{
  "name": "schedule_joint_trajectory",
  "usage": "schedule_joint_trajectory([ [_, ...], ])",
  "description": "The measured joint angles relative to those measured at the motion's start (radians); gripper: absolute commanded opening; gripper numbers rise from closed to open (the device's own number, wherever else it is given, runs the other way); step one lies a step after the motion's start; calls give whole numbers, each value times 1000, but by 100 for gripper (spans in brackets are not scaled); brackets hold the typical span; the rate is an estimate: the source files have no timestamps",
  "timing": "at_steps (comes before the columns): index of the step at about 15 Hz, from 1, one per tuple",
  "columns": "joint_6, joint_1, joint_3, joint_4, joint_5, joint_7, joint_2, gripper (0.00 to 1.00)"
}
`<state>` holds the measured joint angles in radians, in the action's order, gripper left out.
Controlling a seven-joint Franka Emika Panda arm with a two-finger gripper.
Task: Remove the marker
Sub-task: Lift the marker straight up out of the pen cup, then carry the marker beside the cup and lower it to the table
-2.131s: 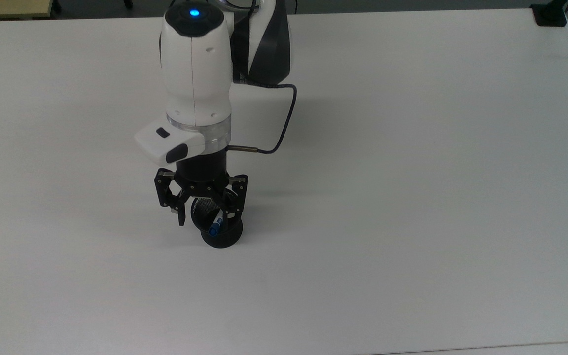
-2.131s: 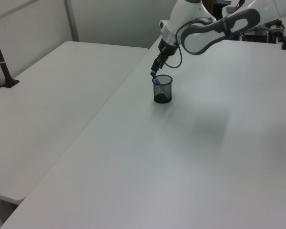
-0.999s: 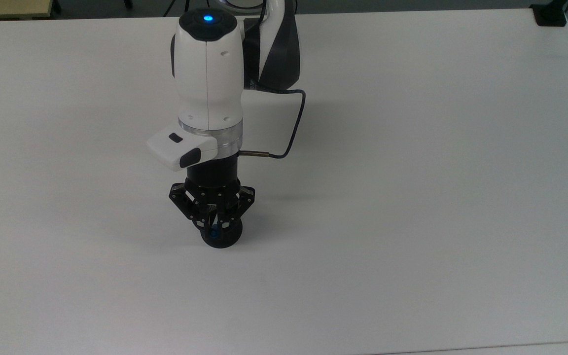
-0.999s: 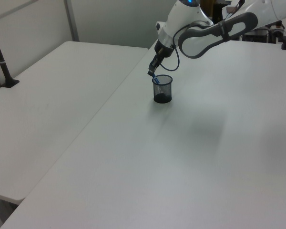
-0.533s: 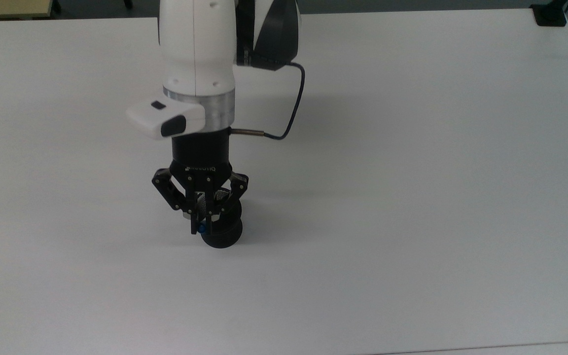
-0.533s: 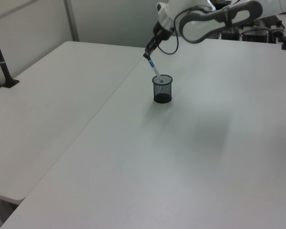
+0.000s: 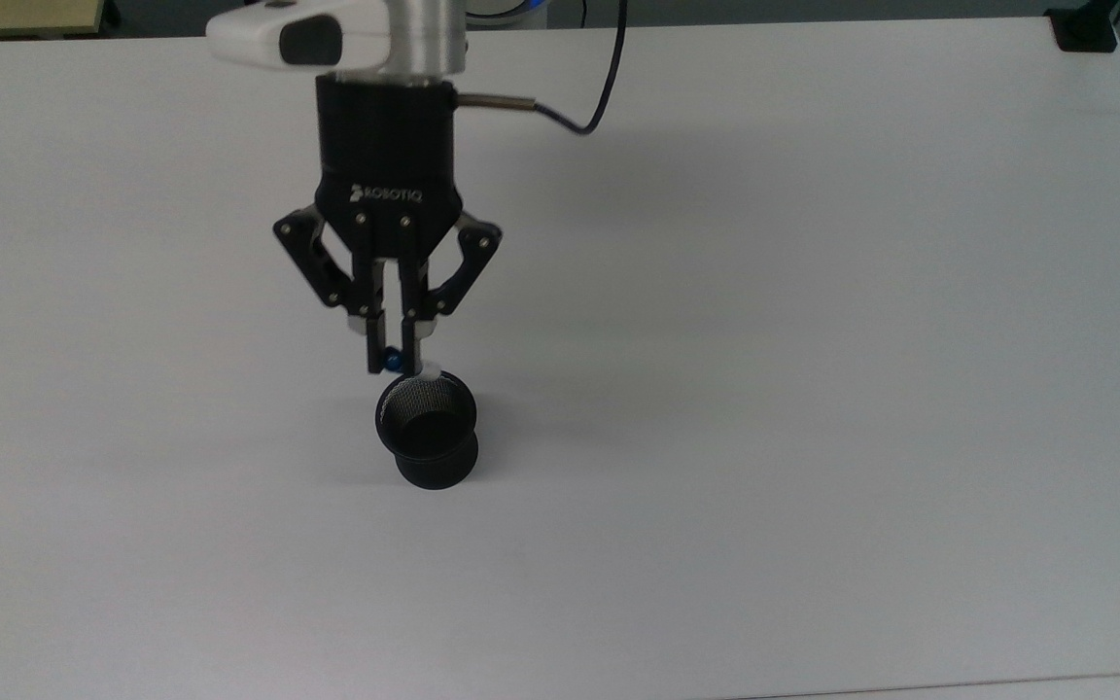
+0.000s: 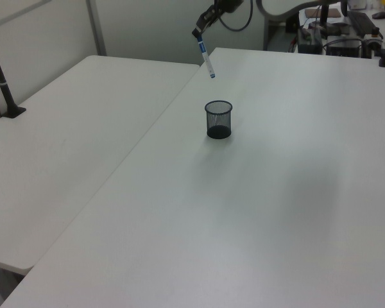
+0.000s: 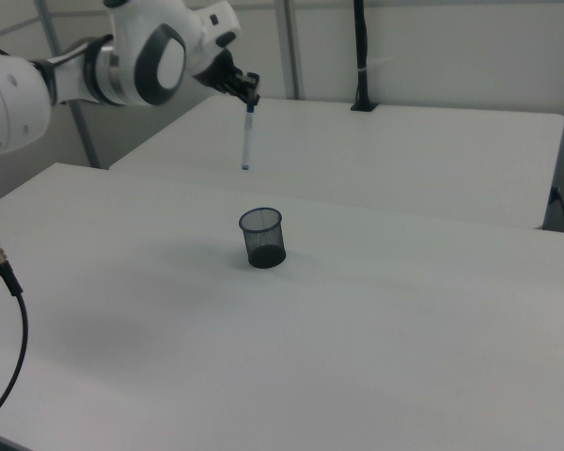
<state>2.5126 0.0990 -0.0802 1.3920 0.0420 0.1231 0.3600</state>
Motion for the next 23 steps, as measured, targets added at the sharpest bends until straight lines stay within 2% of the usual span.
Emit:
schedule_joint_trajectory([
  [4,-162,51,3,7,-8,15,-21,9],
  [10,-458,144,6,49,-93,16,5,9],
  [17,-559,168,36,87,-138,16,139,9],
  [23,-565,168,42,118,-154,16,181,12],
])
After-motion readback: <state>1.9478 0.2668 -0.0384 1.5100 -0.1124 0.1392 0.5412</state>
